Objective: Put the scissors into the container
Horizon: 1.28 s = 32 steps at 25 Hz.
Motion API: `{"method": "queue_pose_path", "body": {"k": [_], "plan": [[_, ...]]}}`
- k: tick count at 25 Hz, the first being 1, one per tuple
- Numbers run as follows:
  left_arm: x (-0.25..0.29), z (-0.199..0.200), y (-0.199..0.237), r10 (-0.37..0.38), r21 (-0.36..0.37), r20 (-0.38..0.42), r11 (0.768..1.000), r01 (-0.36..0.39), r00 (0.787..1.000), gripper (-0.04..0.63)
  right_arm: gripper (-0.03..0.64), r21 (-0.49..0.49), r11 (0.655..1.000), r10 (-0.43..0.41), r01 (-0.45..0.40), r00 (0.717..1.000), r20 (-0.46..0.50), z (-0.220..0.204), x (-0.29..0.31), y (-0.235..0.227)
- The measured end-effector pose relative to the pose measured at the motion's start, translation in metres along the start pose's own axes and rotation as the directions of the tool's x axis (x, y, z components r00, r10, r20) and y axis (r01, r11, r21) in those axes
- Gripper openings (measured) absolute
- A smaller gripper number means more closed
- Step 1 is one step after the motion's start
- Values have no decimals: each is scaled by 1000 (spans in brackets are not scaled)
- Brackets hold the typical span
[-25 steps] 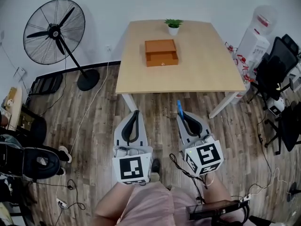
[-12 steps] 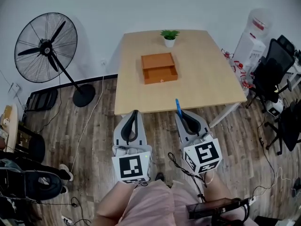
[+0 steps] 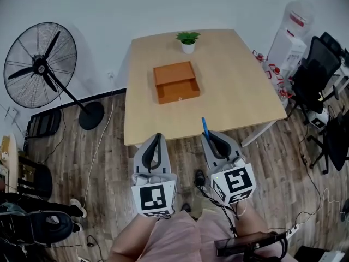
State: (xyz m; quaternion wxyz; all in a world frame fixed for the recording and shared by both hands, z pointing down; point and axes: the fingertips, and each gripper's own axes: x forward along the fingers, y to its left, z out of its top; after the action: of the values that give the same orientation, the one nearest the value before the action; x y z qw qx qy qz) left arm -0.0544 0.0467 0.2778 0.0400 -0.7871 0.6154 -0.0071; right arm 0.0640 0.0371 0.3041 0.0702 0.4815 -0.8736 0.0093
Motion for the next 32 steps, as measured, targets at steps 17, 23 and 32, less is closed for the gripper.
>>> {"method": "queue_pose_path", "body": {"k": [17,23,32], "plan": [[180,-16,20,127,67,-88,990,-121,988,5,31,4,988,155,-155,988,-2,11,157,-121],[216,-2,41,205,64,-67,978,-201,976,5,31,-42,972,233,-232,972,19,32,210,-140],[247,-13,80,273,36,-89,962,-270,958,5,31,-86,951,298,-298,954,-3,37,271,-141]]}}
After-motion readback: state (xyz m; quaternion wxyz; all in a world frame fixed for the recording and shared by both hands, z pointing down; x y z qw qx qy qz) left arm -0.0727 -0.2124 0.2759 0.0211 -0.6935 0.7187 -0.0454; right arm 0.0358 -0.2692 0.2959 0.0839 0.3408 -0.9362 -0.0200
